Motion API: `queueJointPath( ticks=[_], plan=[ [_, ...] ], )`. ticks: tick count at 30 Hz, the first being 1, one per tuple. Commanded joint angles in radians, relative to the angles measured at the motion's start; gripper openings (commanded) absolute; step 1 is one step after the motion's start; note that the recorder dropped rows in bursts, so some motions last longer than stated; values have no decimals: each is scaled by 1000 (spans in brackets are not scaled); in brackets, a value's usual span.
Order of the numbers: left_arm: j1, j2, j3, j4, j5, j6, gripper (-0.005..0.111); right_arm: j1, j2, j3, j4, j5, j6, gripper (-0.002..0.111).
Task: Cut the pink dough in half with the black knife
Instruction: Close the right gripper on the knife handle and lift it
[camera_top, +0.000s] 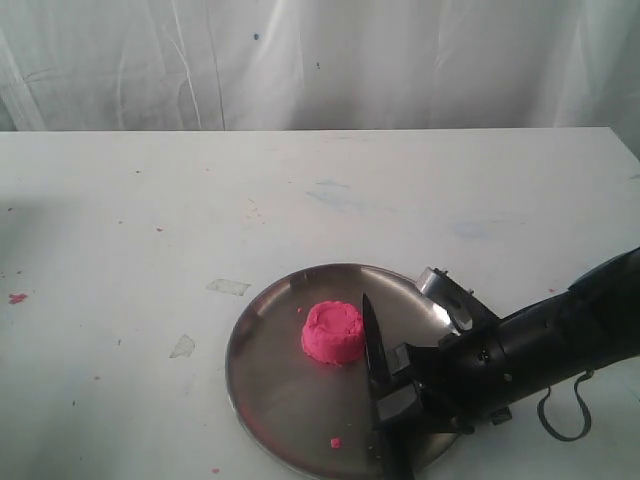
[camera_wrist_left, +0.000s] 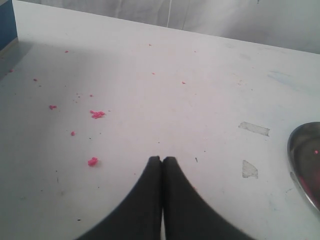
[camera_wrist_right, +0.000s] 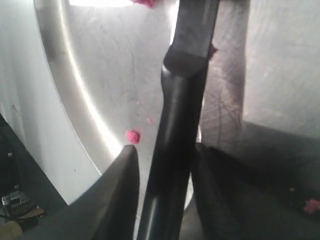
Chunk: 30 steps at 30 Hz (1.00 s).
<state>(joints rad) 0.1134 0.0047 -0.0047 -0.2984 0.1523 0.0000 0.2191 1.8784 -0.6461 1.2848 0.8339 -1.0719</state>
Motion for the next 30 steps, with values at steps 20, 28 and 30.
queueJointPath(
  ticks=[20,28,30],
  plan=[
    [3,-5,5,-7,-1,0,0,1,27,-7,-82,-187,0,9],
    [3,-5,5,-7,-1,0,0,-1,-85,-30,-85,-192,-2,9],
    [3,-5,5,-7,-1,0,0,-1,-122,-30,-87,-198,-2,9]
  ],
)
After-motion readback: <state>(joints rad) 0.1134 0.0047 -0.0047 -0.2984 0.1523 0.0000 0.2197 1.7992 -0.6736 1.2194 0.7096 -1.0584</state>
